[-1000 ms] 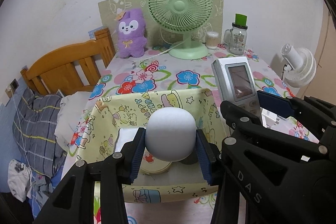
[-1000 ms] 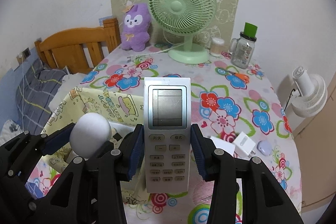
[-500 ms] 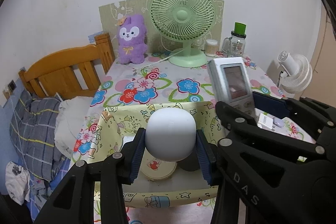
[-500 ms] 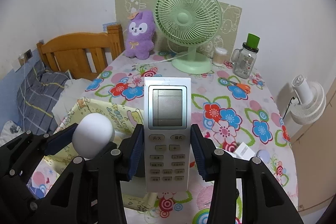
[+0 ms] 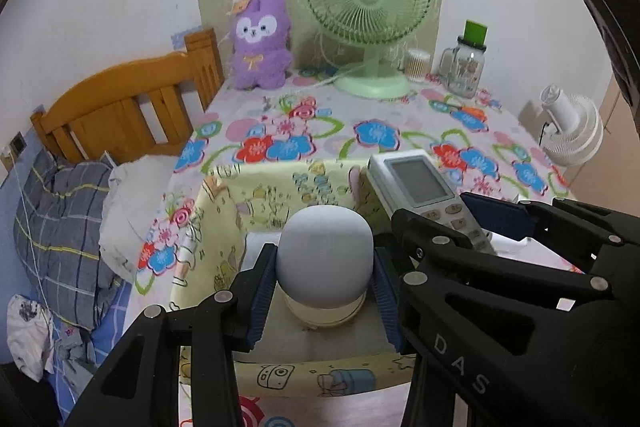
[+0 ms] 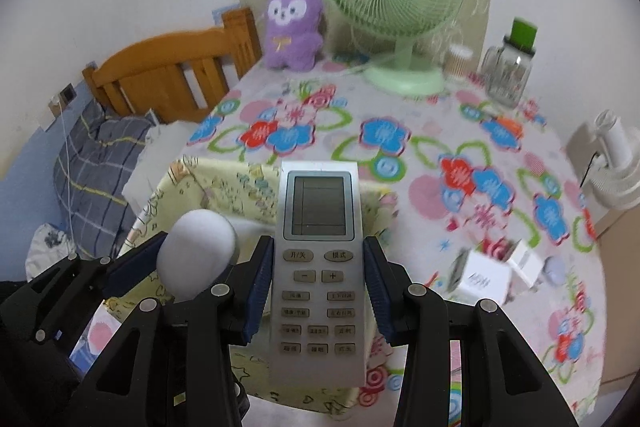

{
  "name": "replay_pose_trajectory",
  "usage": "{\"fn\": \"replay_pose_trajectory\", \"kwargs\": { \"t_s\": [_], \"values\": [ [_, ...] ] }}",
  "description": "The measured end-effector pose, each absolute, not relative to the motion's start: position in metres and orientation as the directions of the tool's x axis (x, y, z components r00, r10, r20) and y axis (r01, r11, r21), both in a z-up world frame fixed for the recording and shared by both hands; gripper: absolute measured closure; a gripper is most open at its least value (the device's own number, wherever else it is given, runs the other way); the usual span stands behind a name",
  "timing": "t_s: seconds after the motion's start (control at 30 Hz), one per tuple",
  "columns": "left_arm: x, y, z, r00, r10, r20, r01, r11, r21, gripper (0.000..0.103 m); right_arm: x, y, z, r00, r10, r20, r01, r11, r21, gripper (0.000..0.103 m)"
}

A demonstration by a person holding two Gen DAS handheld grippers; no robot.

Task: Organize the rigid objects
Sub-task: 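Lower and release the egg-shaped object and remote into the yellow box with both tools, then withdraw both tools from the box toward the two white chargers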

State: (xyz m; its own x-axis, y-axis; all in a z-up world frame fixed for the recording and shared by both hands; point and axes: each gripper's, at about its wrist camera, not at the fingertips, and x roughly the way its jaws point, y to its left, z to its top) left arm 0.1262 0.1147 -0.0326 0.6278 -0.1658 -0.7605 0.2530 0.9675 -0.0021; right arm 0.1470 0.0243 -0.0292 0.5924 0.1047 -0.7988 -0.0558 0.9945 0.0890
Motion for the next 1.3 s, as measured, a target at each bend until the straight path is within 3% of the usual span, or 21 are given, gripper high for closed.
{"fn": "replay_pose_trajectory", "kwargs": {
  "t_s": [0.27,0.43,0.57,0.6,0.87,0.97,1.0,1.3],
  "values": [
    [0.14,0.128,-0.054,0.606,-0.105,-0.788,0.19,0.982,0.015,0.051,0.156,0.029,-0.05,0.534,0.154,-0.832,-0.059,0.988,0.146,0.051],
    [0.14,0.131,-0.06,0.607,-0.075,-0.791,0.184,0.982,0.048,0.03,0.155,0.035,-0.053,0.541,0.141,-0.829,-0.078,0.99,0.117,0.047],
    [0.138,0.132,-0.058,0.608,-0.086,-0.789,0.183,0.983,0.034,0.021,0.152,0.034,-0.048,0.558,0.149,-0.816,-0.101,0.989,0.111,0.04],
    [0.137,0.13,-0.056,0.611,-0.084,-0.788,0.183,0.982,0.037,0.019,0.151,0.033,-0.047,0.563,0.135,-0.816,-0.092,0.991,0.1,0.034],
    [0.127,0.124,-0.044,0.623,-0.089,-0.777,0.185,0.982,0.036,0.012,0.136,0.025,-0.034,0.587,0.151,-0.796,-0.1,0.988,0.114,0.033],
    [0.119,0.119,-0.038,0.643,-0.075,-0.762,0.184,0.981,0.059,0.01,0.129,0.02,-0.028,0.607,0.08,-0.791,-0.043,0.997,0.068,0.013],
    [0.117,0.117,-0.036,0.649,-0.075,-0.757,0.186,0.981,0.063,0.009,0.126,0.018,-0.026,0.621,0.078,-0.78,-0.042,0.997,0.067,0.011],
    [0.102,0.095,-0.031,0.661,-0.085,-0.746,0.202,0.977,0.067,0.006,0.107,-0.006,-0.022,0.628,0.066,-0.775,-0.016,0.997,0.072,0.01]
  ]
}}
